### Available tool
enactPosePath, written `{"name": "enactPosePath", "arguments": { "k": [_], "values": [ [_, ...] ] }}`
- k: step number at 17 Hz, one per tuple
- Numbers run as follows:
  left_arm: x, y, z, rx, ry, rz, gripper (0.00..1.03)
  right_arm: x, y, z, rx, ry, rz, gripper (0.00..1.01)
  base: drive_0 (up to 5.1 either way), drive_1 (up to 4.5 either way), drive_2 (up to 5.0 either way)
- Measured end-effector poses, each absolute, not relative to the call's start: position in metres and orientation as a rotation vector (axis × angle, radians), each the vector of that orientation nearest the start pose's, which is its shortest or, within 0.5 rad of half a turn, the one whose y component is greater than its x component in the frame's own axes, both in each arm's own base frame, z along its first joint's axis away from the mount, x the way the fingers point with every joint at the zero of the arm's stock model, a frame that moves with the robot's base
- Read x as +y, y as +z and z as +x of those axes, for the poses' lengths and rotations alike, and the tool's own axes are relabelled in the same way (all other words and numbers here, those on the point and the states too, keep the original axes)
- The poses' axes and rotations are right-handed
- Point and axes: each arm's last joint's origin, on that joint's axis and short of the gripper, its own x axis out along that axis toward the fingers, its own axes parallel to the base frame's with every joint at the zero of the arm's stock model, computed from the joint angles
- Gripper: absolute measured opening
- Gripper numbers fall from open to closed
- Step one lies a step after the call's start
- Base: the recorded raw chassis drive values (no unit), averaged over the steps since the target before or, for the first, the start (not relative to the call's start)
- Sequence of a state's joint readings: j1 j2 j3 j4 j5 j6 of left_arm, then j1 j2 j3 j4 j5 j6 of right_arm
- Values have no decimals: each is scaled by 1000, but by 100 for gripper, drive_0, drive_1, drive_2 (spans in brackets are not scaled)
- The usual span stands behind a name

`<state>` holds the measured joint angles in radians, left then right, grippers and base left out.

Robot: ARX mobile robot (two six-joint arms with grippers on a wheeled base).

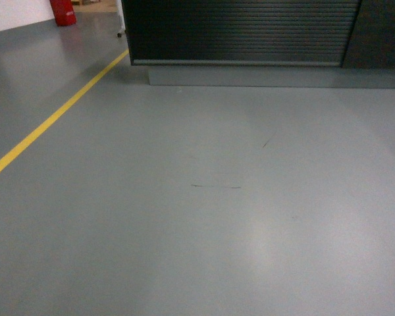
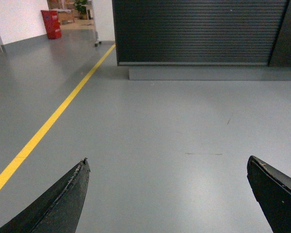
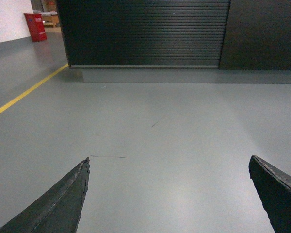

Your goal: Place dark red mango on scale at checkout

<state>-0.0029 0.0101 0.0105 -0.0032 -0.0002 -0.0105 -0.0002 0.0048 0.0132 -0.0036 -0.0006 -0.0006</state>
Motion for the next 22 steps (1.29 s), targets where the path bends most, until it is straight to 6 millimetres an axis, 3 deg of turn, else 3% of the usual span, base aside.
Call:
{"name": "enactPosePath", "arguments": {
  "k": [22],
  "values": [
    [0,166,98,3,-3,-10,98,0,167,97,-5,0,-1,98,0,0,0]
  ]
}}
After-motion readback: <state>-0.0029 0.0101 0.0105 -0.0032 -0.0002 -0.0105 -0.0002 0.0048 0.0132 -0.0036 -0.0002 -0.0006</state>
